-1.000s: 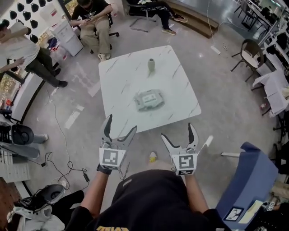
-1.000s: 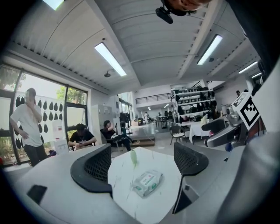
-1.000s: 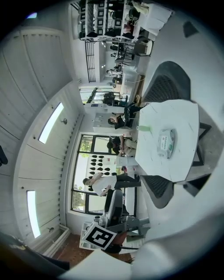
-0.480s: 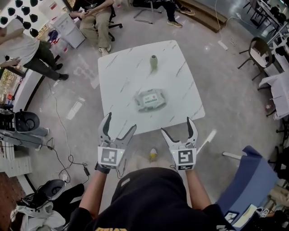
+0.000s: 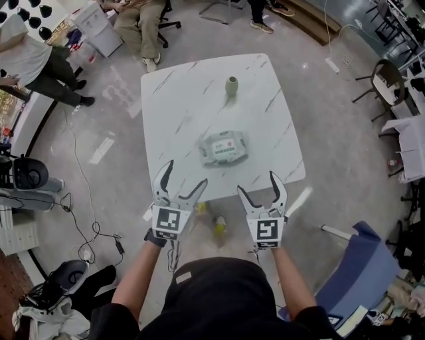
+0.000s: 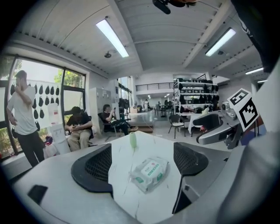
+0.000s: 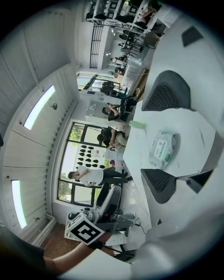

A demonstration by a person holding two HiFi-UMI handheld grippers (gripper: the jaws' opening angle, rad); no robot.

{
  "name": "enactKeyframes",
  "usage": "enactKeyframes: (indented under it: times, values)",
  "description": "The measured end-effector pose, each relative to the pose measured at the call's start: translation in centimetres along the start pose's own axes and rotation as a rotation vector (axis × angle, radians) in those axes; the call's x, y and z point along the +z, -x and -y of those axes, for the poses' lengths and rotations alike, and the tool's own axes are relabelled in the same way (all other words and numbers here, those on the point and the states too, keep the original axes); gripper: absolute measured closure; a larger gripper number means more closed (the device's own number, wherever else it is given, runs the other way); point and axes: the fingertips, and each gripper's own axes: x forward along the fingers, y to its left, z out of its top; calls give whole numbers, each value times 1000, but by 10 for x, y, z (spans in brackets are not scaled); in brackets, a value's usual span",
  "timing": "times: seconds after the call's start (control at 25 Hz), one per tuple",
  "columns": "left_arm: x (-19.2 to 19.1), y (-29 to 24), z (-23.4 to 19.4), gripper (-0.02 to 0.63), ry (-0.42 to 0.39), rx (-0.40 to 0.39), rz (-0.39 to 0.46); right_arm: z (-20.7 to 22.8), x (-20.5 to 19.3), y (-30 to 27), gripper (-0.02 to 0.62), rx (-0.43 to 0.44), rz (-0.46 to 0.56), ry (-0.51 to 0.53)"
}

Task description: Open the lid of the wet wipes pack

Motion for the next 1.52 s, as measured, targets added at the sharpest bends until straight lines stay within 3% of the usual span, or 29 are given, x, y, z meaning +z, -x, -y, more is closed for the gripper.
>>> enactKeyframes:
  times: [0.24, 0.64, 0.88, 1.28, 1.52]
  values:
    - [-45, -58, -13, 153, 23, -7, -53, -5, -31, -54, 227, -21, -80, 102]
    - [-136, -137, -27, 164, 90, 0, -183, 4, -94, -132, 247, -76, -212, 118]
    - [-169, -164, -28, 229, 97, 0, -227, 6, -119, -164, 252, -96, -254, 133]
    - [-196, -180, -23, 246, 57, -32, -289, -15, -134, -202, 260, -37, -286, 408]
    - [-204, -181, -24, 247, 152, -45, -296, -33, -136, -201, 305, 20, -250, 598]
